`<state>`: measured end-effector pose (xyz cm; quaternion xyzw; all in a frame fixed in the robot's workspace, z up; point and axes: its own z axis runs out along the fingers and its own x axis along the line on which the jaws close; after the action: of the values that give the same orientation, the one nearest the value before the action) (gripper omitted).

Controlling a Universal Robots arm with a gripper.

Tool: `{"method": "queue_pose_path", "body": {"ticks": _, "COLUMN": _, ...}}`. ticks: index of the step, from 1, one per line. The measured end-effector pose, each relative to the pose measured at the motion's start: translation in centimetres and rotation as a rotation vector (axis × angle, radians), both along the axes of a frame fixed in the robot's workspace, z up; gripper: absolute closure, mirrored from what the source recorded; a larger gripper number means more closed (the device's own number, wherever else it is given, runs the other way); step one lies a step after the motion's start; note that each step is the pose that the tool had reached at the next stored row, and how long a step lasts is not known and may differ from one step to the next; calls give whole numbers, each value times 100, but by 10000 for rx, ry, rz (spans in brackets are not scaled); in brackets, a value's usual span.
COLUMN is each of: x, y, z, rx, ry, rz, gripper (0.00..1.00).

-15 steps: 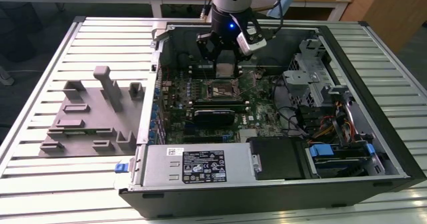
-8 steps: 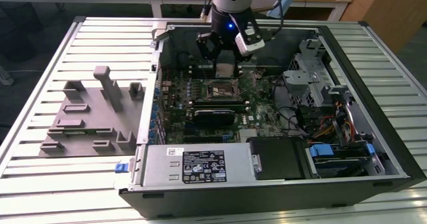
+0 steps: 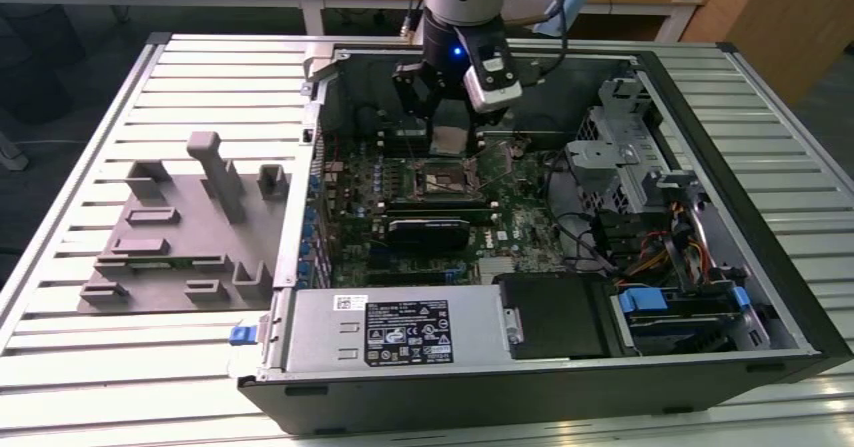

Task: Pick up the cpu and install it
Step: 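Place the cpu into insertion slot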

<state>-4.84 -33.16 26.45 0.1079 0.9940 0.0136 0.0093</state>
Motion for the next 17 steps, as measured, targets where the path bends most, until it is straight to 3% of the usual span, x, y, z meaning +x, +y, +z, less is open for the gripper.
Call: {"method": "queue_pose_path", "body": {"ticks": 17, "x": 0, "y": 0, "z": -9, "rx": -5, "ry": 1, "rz": -2795, "gripper": 46}}
